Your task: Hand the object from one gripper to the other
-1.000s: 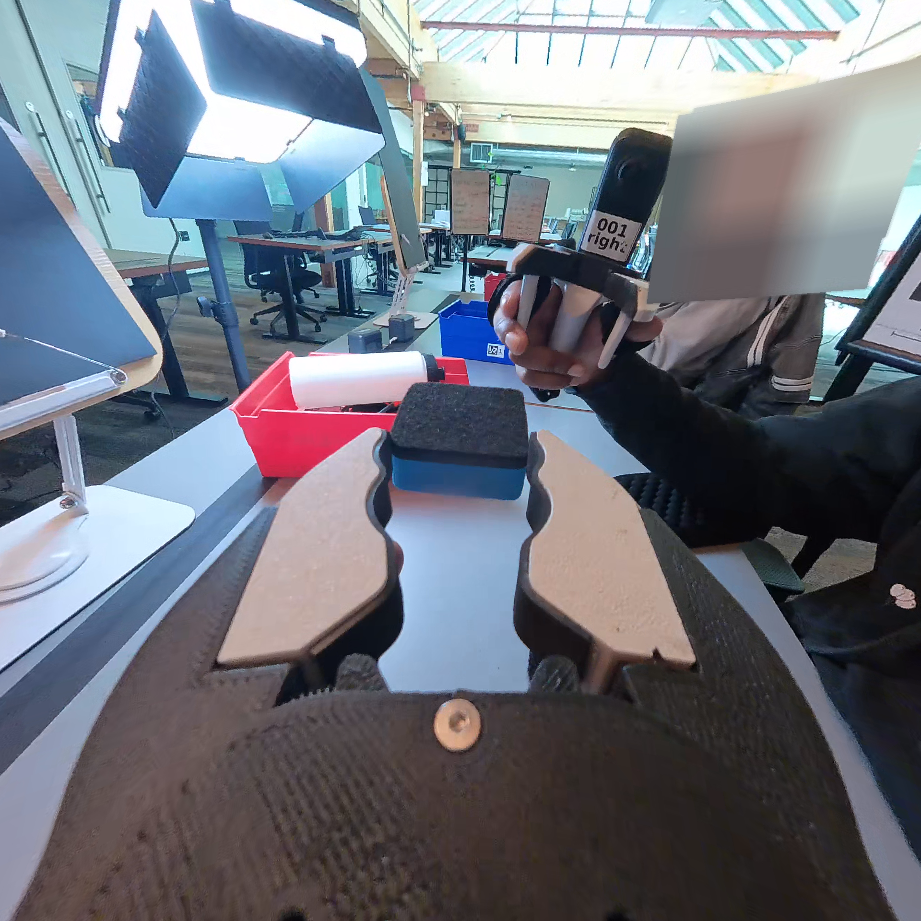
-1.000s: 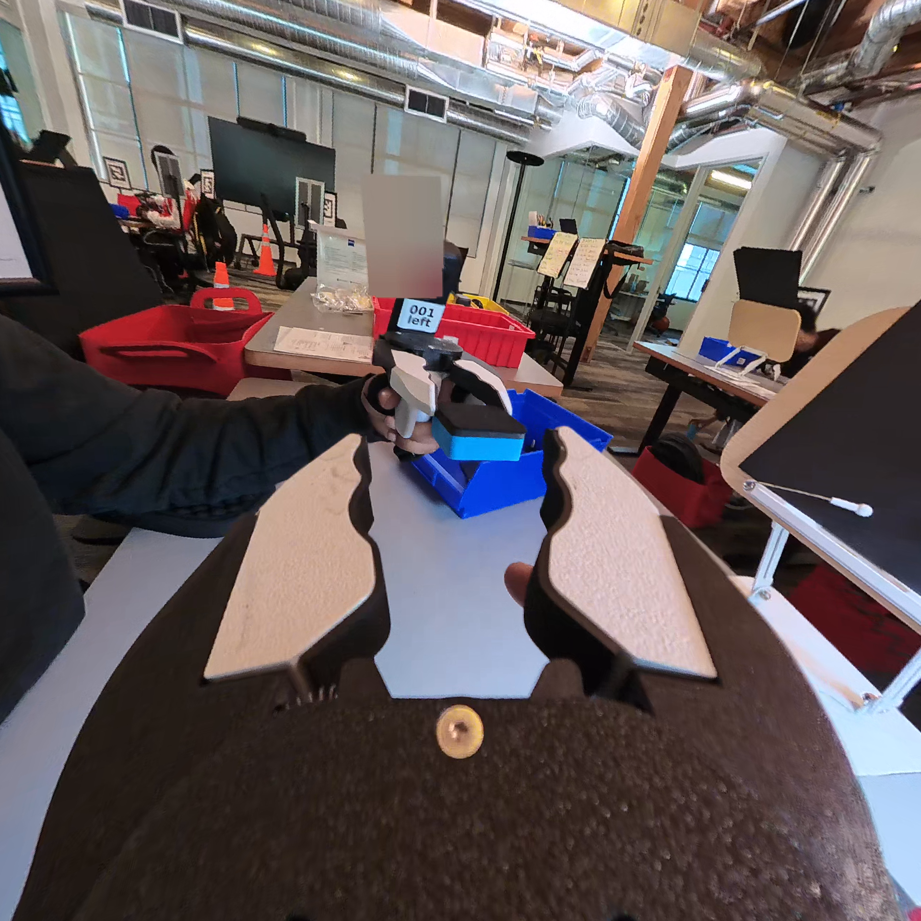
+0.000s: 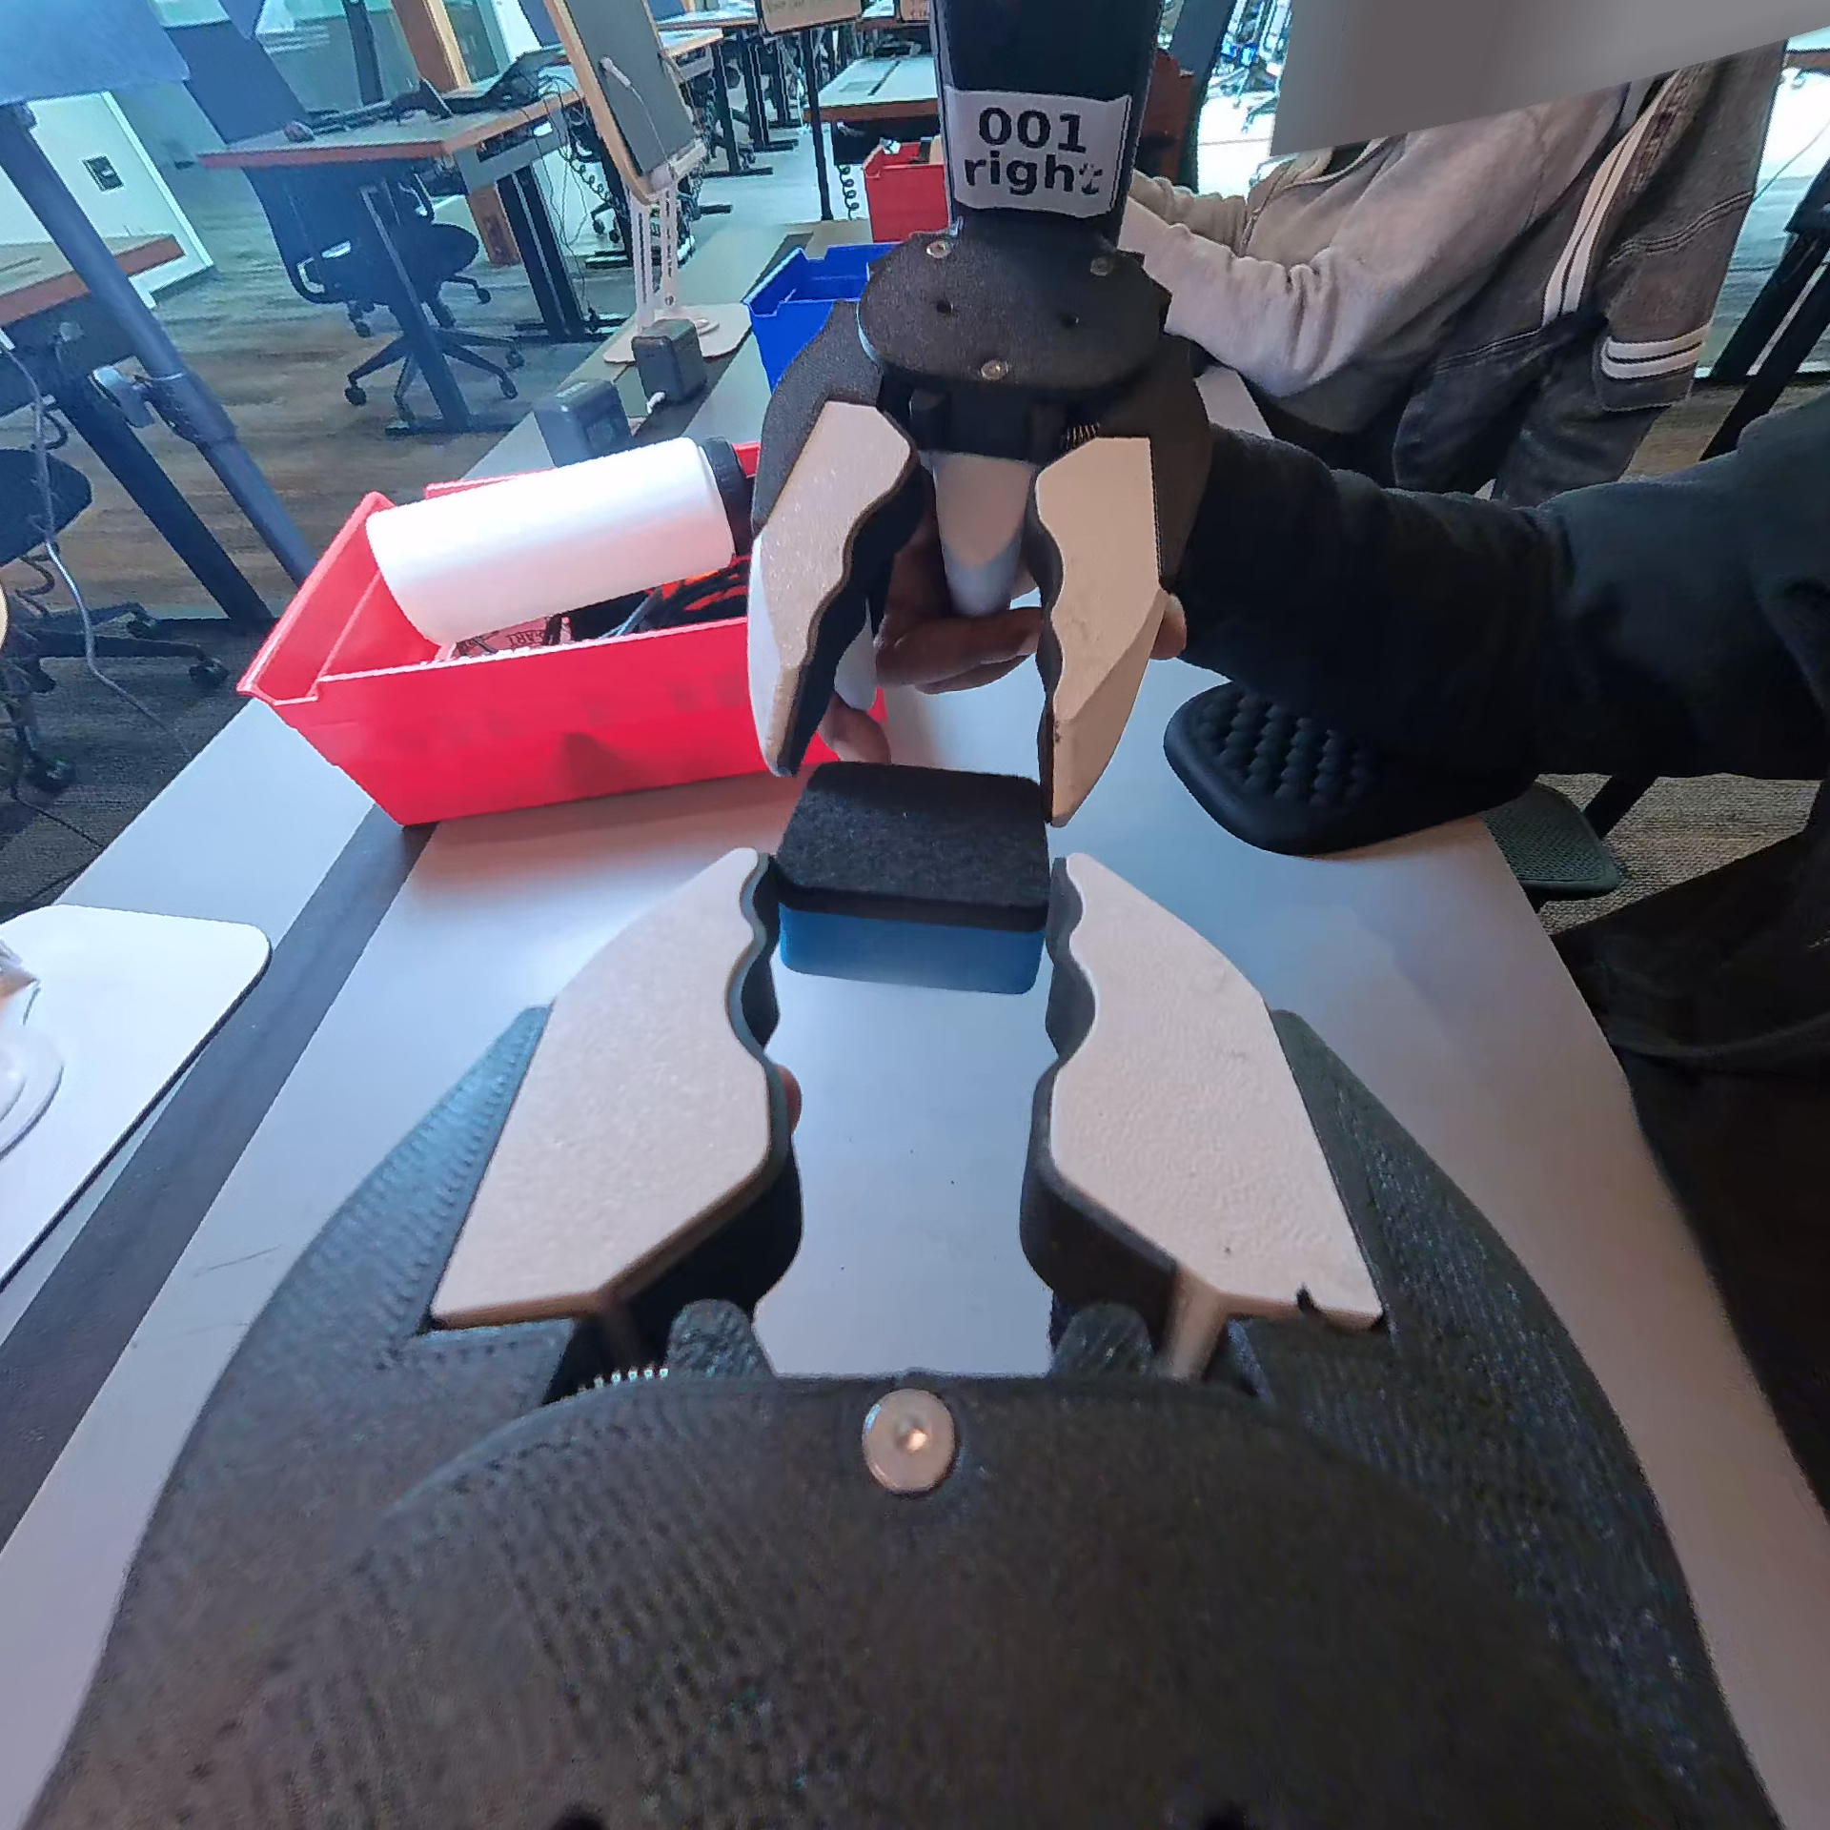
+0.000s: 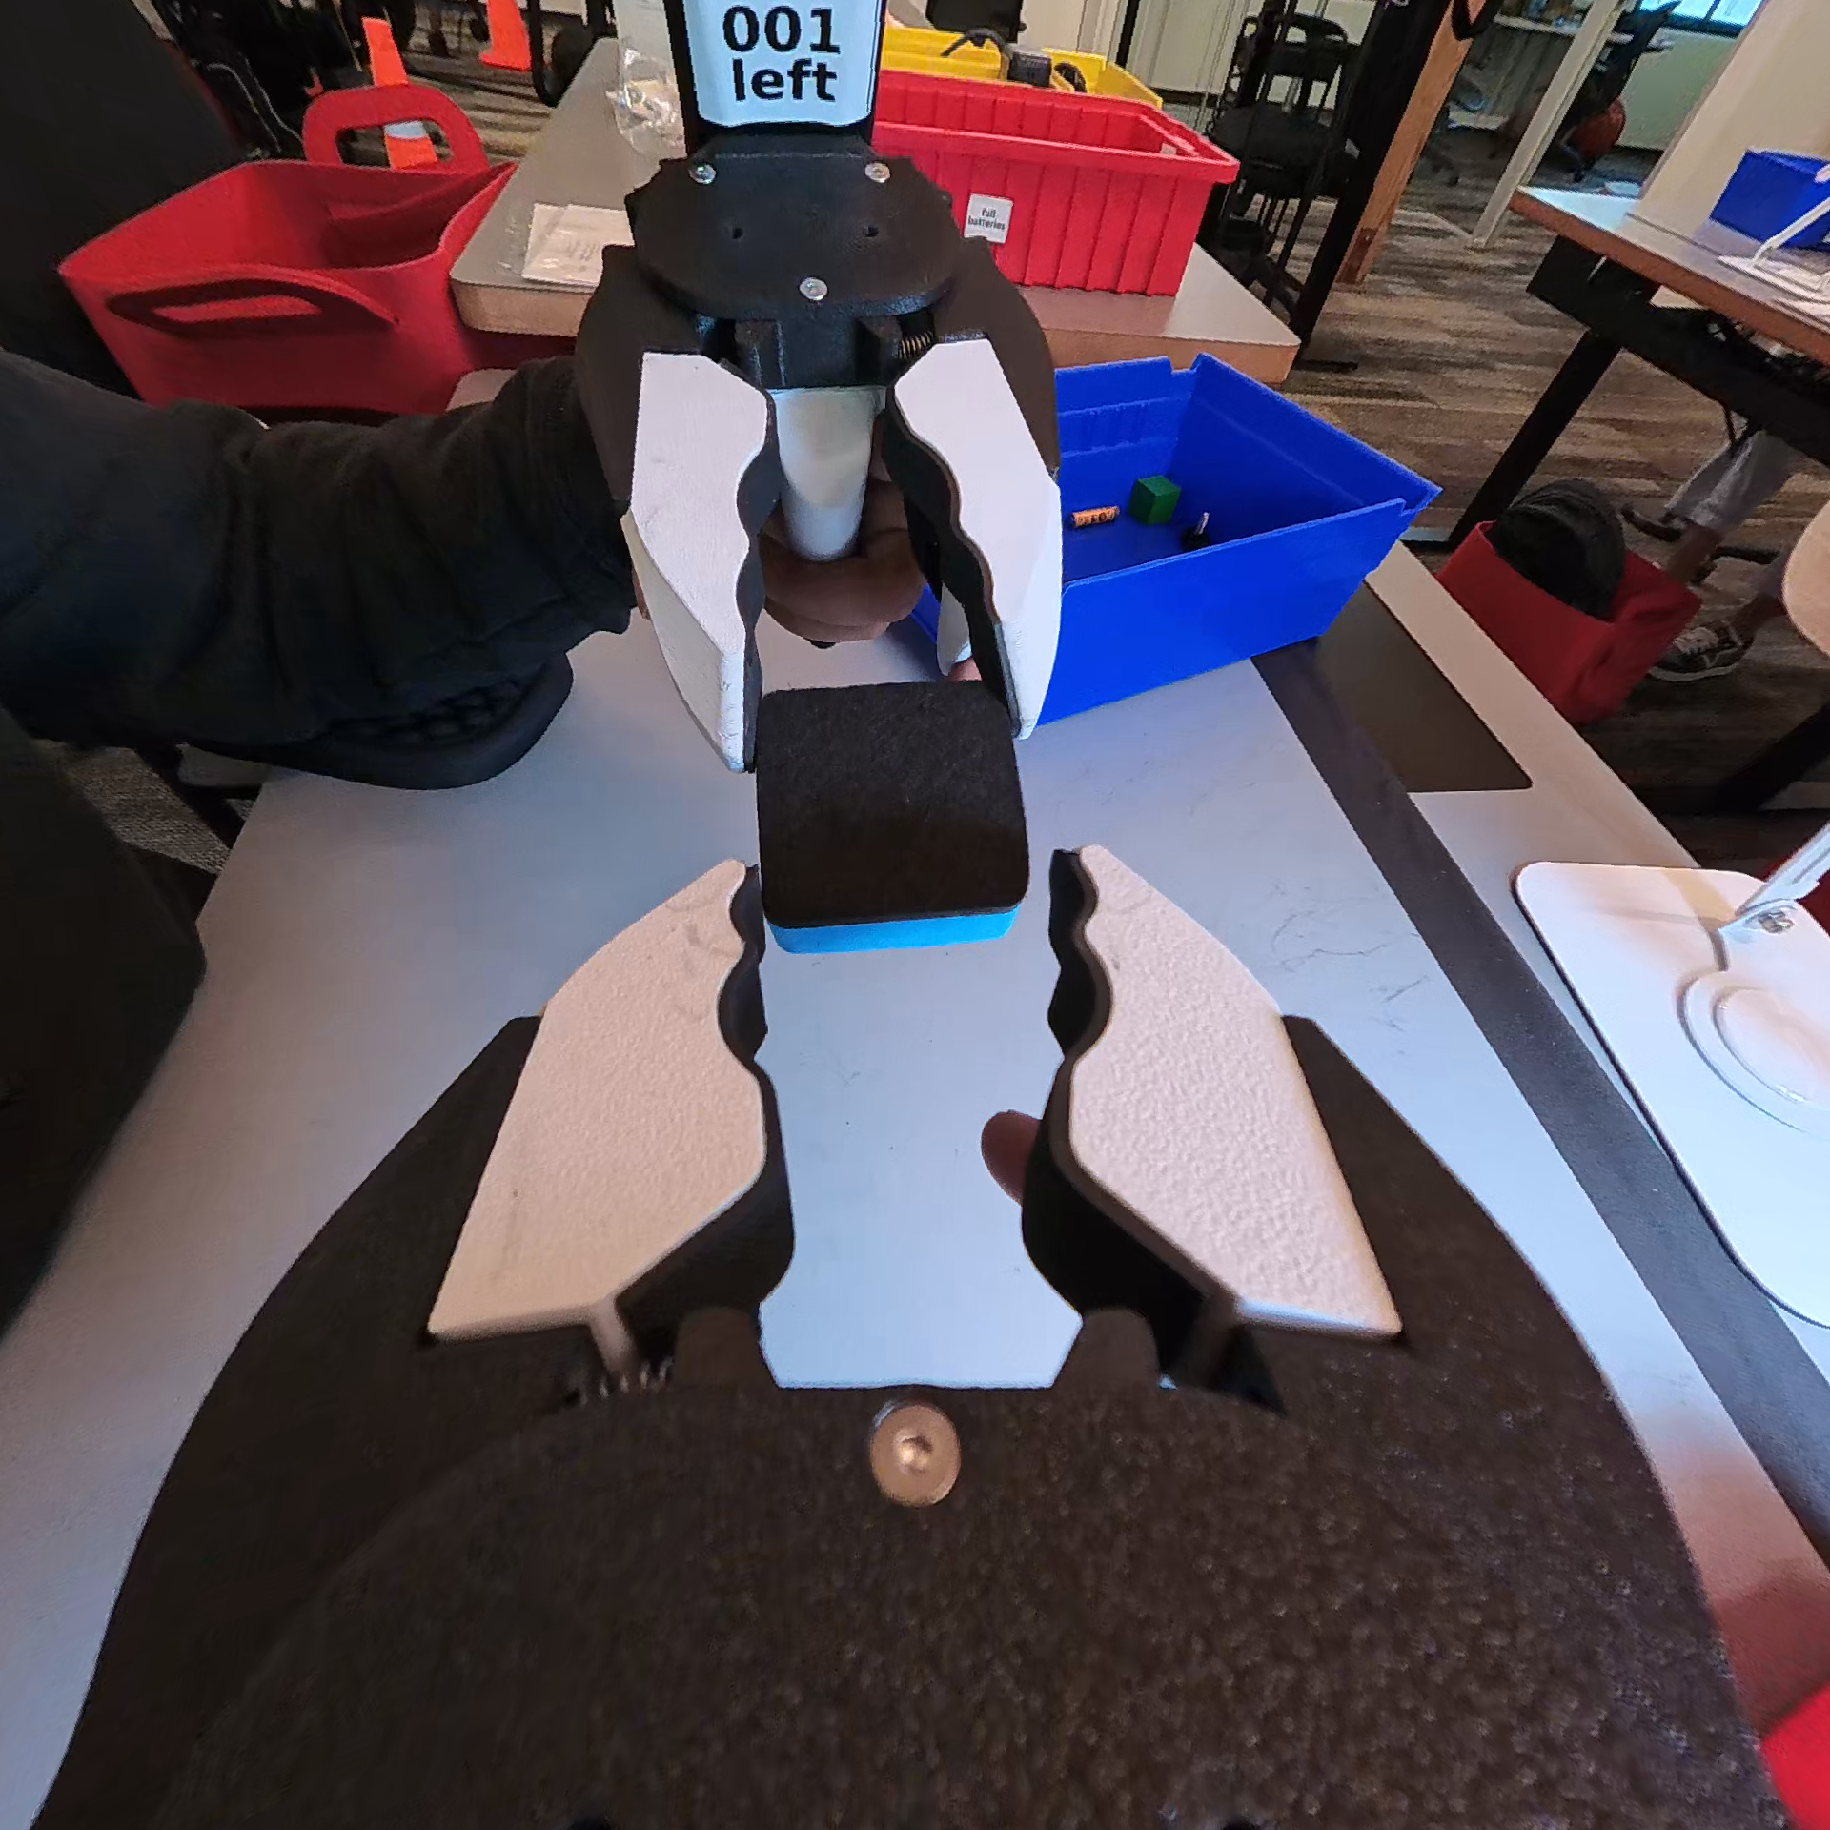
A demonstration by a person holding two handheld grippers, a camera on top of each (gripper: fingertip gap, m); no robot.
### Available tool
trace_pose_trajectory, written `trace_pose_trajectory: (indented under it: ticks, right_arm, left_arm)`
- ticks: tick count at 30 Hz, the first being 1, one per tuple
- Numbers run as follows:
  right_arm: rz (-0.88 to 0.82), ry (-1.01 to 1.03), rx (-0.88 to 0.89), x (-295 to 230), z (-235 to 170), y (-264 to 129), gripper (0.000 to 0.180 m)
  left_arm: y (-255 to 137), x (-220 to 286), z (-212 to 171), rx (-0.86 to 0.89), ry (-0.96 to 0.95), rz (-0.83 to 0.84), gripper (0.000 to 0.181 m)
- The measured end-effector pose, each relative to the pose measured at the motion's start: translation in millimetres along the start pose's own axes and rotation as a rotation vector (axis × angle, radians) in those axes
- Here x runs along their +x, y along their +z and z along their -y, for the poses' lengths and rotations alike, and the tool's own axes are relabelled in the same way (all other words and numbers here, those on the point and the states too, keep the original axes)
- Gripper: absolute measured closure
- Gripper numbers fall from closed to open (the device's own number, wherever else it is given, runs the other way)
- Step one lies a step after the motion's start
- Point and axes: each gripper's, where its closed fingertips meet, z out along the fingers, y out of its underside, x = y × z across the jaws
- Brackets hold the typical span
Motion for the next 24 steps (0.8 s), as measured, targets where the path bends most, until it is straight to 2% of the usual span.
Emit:
trace_pose_trajectory:
  ticks: [13,16,20,24]
  right_arm:
    - [0.002,0.018,-0.008,1.7,-1.2,1.4,0.130]
    - [0.017,0.056,0.045,4.3,3.8,-1.2,0.131]
    - [0.057,0.147,0.148,14.1,7.4,-16.1,0.131]
    - [0.039,0.190,0.207,28.2,7.9,-37.9,0.132]
  left_arm:
    - [-0.7,-4.1,2.2,0.022,-0.033,0.006,0.129]
    - [-3.4,-6.5,12.0,0.087,-0.057,0.017,0.129]
    - [-15.6,-13.1,19.9,0.131,-0.067,0.046,0.117]
    - [-28.0,-20.4,21.8,0.130,-0.070,0.085,0.119]
